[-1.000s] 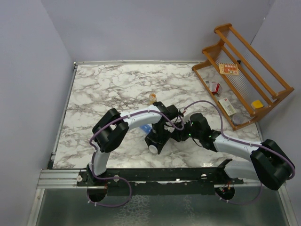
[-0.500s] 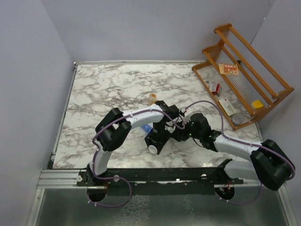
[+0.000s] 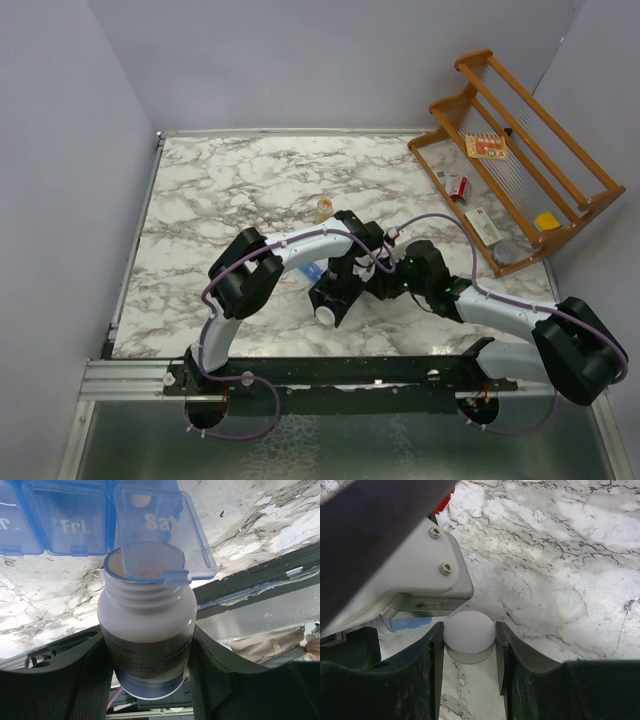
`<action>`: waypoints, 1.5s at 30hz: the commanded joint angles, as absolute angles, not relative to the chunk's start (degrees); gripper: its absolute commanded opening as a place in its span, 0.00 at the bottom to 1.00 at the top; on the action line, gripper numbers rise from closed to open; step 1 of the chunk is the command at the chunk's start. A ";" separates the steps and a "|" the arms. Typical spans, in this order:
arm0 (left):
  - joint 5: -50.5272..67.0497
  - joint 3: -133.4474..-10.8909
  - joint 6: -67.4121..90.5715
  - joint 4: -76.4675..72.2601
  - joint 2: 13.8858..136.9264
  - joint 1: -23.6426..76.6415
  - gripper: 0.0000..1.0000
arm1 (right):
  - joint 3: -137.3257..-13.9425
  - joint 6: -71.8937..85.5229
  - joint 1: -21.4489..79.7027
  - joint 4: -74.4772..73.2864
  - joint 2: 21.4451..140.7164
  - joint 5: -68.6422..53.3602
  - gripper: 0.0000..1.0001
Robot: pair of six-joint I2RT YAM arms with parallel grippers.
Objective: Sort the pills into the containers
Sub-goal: Pour the pill into the pill container.
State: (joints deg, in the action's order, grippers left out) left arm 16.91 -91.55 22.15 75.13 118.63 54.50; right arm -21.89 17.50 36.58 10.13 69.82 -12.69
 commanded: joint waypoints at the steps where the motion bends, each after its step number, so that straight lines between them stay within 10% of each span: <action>1: 16.47 -93.64 20.73 71.99 121.38 54.76 0.00 | -22.50 9.37 39.73 15.38 67.68 -20.13 0.01; 45: 16.33 -89.87 23.66 65.35 118.73 55.22 0.00 | -22.41 9.26 39.72 15.47 67.19 -20.48 0.01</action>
